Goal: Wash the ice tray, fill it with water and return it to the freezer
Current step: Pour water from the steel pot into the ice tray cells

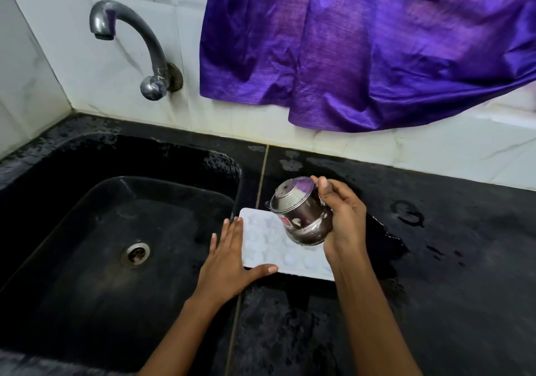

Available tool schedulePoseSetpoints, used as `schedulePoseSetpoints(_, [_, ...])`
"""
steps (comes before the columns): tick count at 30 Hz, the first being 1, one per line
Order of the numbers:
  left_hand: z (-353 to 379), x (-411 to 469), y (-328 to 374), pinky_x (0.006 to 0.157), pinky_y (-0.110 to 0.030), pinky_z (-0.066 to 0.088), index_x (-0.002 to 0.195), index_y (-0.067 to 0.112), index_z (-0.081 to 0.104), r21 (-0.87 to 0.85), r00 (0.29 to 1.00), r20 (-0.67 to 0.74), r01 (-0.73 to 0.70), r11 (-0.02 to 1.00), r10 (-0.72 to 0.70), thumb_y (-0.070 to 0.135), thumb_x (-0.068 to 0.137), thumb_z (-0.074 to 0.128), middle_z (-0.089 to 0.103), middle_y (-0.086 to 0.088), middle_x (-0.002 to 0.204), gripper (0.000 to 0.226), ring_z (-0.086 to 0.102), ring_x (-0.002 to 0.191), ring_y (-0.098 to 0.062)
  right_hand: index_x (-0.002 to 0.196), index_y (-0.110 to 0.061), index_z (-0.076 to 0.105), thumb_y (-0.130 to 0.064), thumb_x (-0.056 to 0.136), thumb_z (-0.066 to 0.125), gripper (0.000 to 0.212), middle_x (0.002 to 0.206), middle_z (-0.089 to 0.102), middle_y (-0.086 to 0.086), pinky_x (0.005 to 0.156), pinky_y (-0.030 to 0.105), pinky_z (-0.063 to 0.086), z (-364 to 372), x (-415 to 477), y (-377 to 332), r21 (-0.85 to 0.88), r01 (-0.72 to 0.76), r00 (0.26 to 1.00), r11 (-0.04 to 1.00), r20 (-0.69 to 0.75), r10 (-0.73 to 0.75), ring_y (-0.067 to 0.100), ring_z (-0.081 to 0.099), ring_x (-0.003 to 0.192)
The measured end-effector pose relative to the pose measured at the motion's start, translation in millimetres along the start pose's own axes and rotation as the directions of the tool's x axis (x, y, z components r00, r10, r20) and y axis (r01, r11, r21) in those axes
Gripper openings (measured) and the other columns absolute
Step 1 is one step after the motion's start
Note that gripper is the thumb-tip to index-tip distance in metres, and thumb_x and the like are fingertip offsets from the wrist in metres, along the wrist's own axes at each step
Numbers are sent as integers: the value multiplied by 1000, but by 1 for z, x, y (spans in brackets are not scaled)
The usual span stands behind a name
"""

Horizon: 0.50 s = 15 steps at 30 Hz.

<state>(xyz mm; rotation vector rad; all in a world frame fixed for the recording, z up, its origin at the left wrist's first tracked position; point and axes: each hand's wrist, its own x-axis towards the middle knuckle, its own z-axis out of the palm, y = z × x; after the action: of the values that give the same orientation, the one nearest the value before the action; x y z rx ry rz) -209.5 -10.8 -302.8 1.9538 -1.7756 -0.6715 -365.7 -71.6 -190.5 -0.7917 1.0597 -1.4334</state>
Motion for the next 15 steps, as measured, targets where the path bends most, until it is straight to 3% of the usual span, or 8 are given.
schedulePoseSetpoints(15, [1,-1,-1,110,-26,-16,149,17,-11,-23,1000,-17,-10,1000,9,99,43,20,-12,7,157,137,-26,134,0,76,-11,68,-12,81,67,5,81,68,6,65,21,52,6,-2,-3,-57,22,1000,998,1,-22,12,64,75])
